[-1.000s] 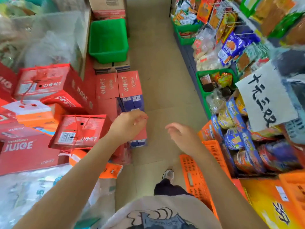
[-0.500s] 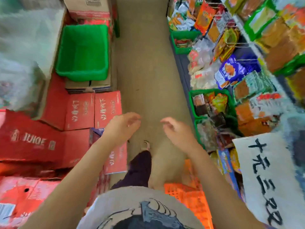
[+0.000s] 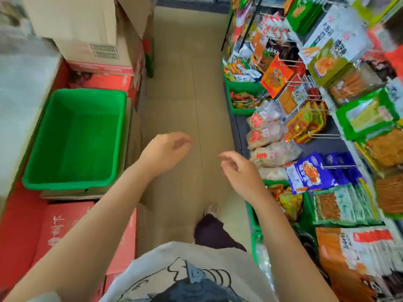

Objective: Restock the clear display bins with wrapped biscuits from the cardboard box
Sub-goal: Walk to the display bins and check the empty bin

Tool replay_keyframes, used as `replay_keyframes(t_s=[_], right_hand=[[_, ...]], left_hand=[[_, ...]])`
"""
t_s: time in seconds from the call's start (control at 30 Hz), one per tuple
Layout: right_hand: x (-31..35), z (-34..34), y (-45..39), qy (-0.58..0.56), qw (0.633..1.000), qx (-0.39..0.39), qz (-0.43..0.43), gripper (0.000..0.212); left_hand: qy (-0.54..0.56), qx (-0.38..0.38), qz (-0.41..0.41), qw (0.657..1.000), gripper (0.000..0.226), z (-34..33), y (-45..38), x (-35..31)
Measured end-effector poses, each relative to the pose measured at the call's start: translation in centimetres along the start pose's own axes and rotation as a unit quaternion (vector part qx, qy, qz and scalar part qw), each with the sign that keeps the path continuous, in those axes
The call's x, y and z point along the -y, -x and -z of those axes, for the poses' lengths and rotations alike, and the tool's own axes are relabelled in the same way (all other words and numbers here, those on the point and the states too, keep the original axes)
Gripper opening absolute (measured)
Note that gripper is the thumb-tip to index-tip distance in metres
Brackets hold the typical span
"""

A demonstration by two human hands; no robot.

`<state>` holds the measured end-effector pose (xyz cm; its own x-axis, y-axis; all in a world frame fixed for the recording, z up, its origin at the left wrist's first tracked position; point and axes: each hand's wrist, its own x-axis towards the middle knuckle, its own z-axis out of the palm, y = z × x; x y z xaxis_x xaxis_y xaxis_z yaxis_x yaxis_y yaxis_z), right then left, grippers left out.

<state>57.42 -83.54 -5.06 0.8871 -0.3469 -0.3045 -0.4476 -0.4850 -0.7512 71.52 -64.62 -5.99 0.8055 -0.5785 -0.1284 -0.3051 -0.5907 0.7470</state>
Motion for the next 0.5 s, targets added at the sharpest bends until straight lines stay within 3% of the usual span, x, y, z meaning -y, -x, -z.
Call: replay_keyframes(t_s=[0.17, 0.33, 0.5], right_hand=[[2.3, 3.3, -15.8, -0.014, 0.999, 0.029, 0.039, 0.025], [8.0, 7.3, -31.0, -0.013, 0.991, 0.101, 0.087, 0.023], [15.5, 6.8, -43.8, 0.045, 0.971, 0.169, 0.163, 0.027]], left_hand=[[-0.031, -0.035, 0.006, 0.999, 0.020, 2.5, -13.9, 0.2], [-0.035, -0.071, 0.088, 0.993, 0.020, 7.6, -24.3, 0.5], [0.005, -0.225, 0.174, 0.959, 0.020, 12.2, -30.4, 3.5]])
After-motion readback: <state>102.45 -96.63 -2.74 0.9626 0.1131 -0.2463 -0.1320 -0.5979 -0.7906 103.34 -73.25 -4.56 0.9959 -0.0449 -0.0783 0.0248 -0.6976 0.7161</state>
